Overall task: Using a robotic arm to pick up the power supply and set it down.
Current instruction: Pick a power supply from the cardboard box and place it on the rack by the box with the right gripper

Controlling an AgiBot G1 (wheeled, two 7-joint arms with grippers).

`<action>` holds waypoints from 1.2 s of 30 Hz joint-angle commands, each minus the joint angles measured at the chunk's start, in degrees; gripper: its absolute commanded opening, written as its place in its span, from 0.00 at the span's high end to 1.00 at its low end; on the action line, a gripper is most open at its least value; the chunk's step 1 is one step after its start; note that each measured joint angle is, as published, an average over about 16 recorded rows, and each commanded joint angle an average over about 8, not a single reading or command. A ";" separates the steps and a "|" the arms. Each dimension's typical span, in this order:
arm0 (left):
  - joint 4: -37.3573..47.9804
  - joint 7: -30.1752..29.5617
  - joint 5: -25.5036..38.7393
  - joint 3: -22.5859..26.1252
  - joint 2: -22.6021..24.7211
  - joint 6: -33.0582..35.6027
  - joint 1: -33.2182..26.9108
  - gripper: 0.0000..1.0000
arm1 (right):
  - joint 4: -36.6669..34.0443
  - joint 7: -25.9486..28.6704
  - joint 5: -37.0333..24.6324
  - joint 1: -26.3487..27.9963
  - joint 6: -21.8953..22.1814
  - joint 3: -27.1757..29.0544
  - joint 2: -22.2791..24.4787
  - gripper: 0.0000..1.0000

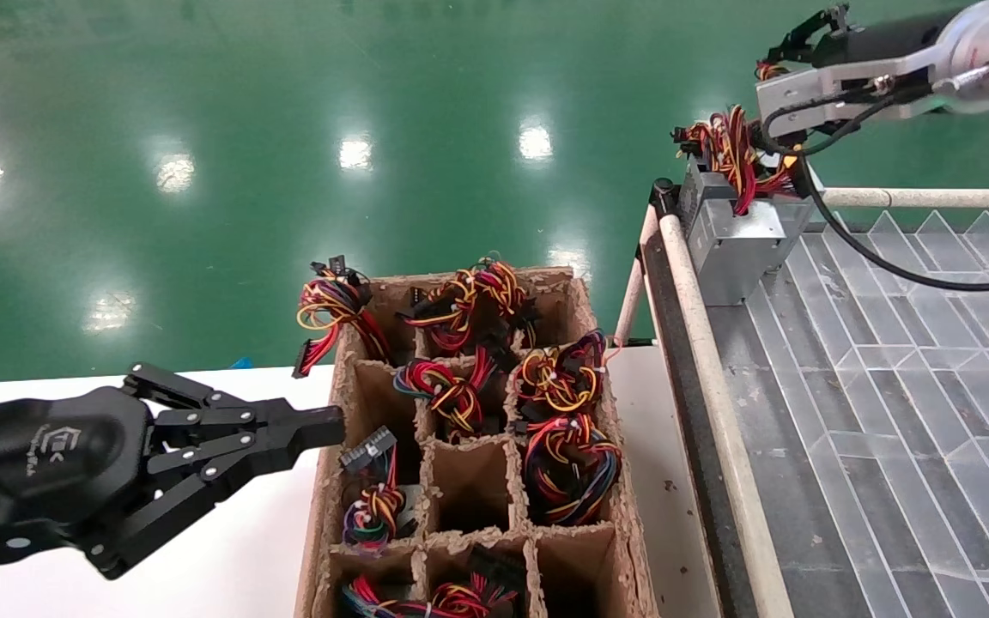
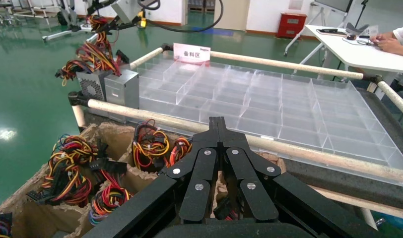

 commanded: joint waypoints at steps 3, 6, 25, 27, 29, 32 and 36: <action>0.00 0.00 0.00 0.00 0.00 0.00 0.00 1.00 | 0.00 0.43 -0.24 0.34 -0.30 -0.17 -0.35 0.00; 0.00 0.00 0.00 0.00 0.00 0.00 0.00 1.00 | 0.02 0.90 -0.19 0.54 -0.39 -0.14 -0.64 0.00; 0.00 0.00 0.00 0.00 0.00 0.00 0.00 1.00 | 2.89 -0.25 4.49 2.95 -1.96 3.12 -1.58 0.00; 0.00 0.00 0.00 0.00 0.00 0.00 0.00 1.00 | 3.69 0.25 5.10 2.40 -2.41 3.46 -1.27 0.00; 0.00 0.00 0.00 0.00 0.00 0.00 0.00 1.00 | 5.01 1.52 6.02 1.32 -3.22 3.96 -0.68 0.00; 0.00 0.00 0.00 0.00 0.00 0.00 0.00 1.00 | 8.16 4.89 8.06 -1.41 -5.14 5.03 0.80 0.00; 0.00 0.00 0.00 0.00 0.00 0.00 0.00 1.00 | 12.81 9.94 11.25 -5.53 -7.92 6.69 3.07 0.00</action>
